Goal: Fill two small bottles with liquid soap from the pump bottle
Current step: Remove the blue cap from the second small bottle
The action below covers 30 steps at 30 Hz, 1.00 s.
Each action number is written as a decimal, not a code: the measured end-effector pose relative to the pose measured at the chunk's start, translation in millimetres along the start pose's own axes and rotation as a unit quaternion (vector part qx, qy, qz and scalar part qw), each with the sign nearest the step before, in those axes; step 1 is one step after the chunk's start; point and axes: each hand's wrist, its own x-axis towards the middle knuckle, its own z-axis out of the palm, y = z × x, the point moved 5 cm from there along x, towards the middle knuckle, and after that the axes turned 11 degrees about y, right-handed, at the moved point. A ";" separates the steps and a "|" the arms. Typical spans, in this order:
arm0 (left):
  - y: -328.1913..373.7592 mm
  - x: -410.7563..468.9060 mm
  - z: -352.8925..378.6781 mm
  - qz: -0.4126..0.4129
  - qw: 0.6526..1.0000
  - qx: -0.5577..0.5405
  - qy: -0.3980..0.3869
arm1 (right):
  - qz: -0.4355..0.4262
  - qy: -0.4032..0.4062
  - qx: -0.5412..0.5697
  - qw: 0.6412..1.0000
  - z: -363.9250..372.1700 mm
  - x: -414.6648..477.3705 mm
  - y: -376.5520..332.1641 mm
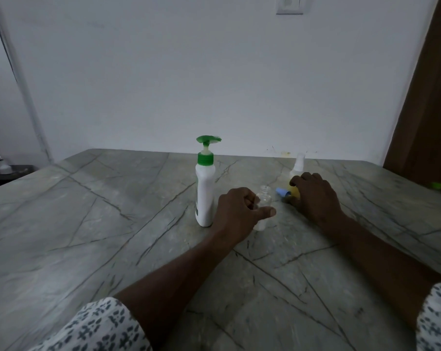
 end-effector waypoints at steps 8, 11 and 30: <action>0.6 -0.7 0.9 -0.010 1.000 0.000 0.004 | 0.087 0.023 0.292 0.952 -34.7 4.3 -14.4; -2.2 -0.6 1.6 -0.025 1.000 -0.015 0.002 | 0.103 -0.163 0.435 0.880 -36.0 -12.1 -41.7; 32.8 7.9 -84.7 0.132 0.910 -0.006 0.394 | 0.054 -0.116 0.421 0.898 -18.6 -27.6 -62.2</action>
